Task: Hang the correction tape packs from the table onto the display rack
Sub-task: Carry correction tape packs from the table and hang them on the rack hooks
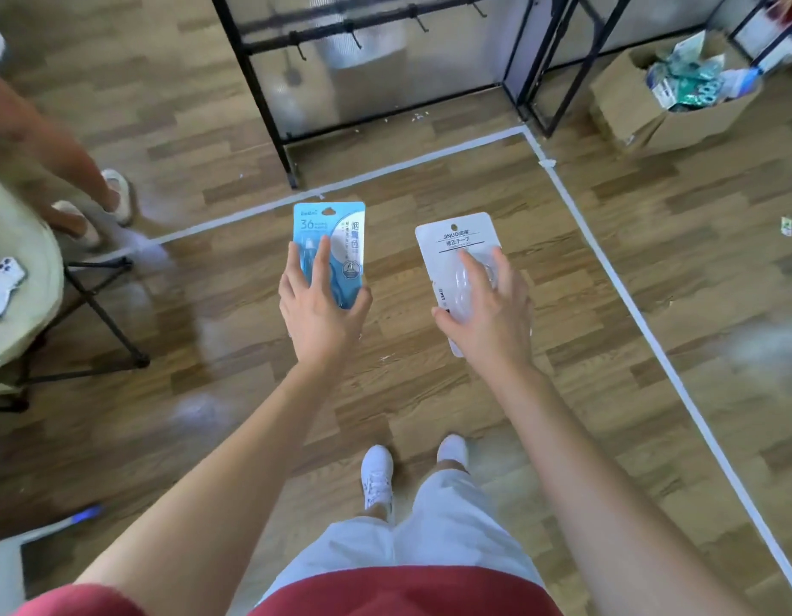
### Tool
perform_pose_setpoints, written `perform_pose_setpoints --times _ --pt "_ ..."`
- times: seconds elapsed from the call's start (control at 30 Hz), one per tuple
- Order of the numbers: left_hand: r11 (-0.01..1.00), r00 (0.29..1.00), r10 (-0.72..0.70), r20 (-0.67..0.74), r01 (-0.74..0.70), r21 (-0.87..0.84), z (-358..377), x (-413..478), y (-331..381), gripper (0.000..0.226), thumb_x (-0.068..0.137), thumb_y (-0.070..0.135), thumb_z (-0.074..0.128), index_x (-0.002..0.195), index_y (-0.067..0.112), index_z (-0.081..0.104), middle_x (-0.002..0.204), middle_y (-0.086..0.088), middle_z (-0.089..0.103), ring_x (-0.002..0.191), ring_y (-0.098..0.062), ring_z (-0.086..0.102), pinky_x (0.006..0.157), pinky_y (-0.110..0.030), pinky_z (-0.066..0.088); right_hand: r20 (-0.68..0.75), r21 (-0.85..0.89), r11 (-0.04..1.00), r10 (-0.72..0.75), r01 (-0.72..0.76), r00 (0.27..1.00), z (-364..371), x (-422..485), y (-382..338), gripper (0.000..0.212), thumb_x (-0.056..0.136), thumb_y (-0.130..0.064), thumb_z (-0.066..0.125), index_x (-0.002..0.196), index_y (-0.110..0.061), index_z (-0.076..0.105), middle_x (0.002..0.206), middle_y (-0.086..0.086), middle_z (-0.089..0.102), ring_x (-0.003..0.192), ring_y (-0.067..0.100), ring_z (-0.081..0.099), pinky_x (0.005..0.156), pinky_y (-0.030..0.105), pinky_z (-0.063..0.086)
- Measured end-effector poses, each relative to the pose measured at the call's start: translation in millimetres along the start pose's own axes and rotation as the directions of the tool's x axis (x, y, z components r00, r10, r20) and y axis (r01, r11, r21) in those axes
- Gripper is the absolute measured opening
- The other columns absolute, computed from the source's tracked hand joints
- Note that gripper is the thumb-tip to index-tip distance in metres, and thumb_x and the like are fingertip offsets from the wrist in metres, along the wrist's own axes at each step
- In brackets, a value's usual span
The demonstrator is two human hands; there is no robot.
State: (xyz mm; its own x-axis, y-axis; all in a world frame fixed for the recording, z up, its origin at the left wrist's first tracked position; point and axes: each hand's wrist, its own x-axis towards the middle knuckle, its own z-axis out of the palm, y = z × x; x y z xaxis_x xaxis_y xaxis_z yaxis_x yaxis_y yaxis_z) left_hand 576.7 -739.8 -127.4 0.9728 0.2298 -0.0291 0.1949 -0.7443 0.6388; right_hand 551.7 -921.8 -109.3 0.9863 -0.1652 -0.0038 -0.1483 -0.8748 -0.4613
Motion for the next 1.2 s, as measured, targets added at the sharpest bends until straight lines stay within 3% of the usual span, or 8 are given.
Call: perform_pose_setpoints --times 0.33,0.5,0.97,1.2 --pt "0.999 0.991 -0.02 -0.13 0.014 -0.044 79 144 126 0.072 0.083 0.031 0.067 0.147 0.021 0.035 0.155 -0.014 0.02 0.133 -0.038 0.029 0.108 -0.045 0.025 -0.086 0.021 0.993 -0.111 0.113 0.99 -50 204 62 0.068 0.076 -0.033 0.071 0.138 -0.024 0.045 0.147 0.005 0.03 0.123 0.029 0.037 0.092 0.041 0.034" --pt "0.997 0.979 -0.011 -0.203 -0.005 -0.078 102 210 190 0.073 0.083 0.029 0.069 0.147 0.02 0.035 0.155 -0.016 0.021 0.134 -0.038 0.028 0.109 -0.046 0.025 -0.141 0.01 0.979 -0.2 0.203 0.97 -87 309 76 0.067 0.077 -0.032 0.072 0.137 -0.018 0.047 0.147 0.013 0.031 0.124 0.034 0.038 0.096 0.042 0.034" --pt "0.988 0.91 0.056 -0.41 -0.109 -0.107 114 434 311 0.073 0.082 0.027 0.071 0.146 0.017 0.037 0.154 -0.018 0.022 0.135 -0.038 0.028 0.109 -0.042 0.022 -0.339 0.015 0.932 -0.337 0.363 0.878 -148 558 49 0.067 0.072 -0.028 0.077 0.132 -0.012 0.053 0.14 0.021 0.04 0.117 0.041 0.046 0.092 0.049 0.041" --pt "0.988 0.889 0.087 -0.449 -0.134 -0.074 105 518 361 0.074 0.082 0.029 0.07 0.147 0.021 0.035 0.155 -0.016 0.02 0.135 -0.037 0.027 0.108 -0.042 0.023 -0.397 0.013 0.903 -0.389 0.429 0.831 -177 653 32 0.066 0.075 -0.029 0.076 0.134 -0.01 0.051 0.141 0.024 0.039 0.123 0.041 0.042 0.097 0.05 0.039"
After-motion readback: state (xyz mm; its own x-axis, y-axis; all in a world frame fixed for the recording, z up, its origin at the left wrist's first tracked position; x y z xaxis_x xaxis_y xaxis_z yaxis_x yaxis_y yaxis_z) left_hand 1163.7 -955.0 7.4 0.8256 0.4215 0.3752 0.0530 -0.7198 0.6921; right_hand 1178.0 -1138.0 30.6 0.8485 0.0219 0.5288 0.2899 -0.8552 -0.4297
